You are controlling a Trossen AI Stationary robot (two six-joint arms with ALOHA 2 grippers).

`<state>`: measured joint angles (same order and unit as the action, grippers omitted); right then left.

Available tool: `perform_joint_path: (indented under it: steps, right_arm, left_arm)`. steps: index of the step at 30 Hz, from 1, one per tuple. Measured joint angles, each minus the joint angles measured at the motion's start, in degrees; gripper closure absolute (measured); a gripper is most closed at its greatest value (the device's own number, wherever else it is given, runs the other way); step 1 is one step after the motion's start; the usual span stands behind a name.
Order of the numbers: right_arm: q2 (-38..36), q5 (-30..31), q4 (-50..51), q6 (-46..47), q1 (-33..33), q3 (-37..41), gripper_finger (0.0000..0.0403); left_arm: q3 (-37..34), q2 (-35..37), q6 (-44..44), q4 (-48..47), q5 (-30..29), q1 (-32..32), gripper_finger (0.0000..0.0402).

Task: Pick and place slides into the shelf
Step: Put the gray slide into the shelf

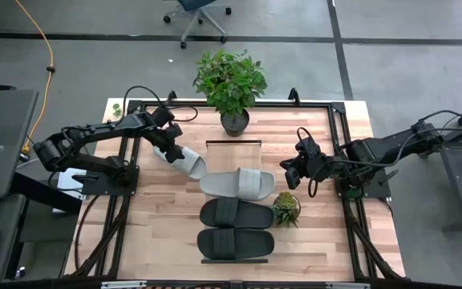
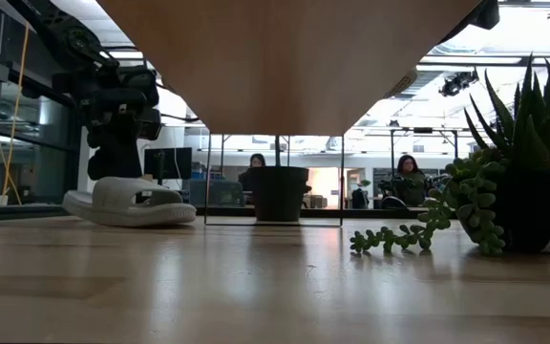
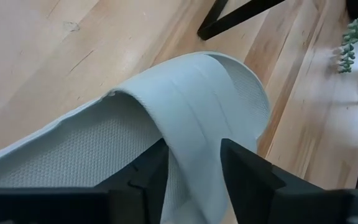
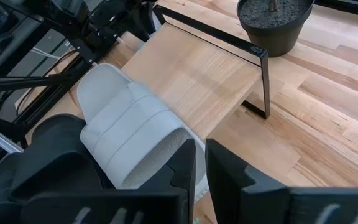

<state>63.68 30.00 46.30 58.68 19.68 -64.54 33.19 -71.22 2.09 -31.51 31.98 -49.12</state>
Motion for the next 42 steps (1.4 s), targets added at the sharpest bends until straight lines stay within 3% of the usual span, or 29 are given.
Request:
perform_joint_path:
  steps: [18, 33, 42]
  right_arm:
    - [0.0, 0.0, 0.5, 0.9, 0.0, 0.0, 0.0375]
    - [0.0, -0.2, 0.7, 0.5, 0.0, 0.0, 0.0375]
    - [0.0, -0.4, 1.2, 0.4, 0.0, 0.0, 0.0375]
  left_arm:
    - [0.0, 0.0, -0.2, -0.4, -1.3, 0.0, 0.0394]
    - [0.1, 1.2, -2.4, -4.2, -1.8, 0.0, 0.0397]
    - [0.1, 8.0, -3.1, -8.7, -3.5, 0.0, 0.0400]
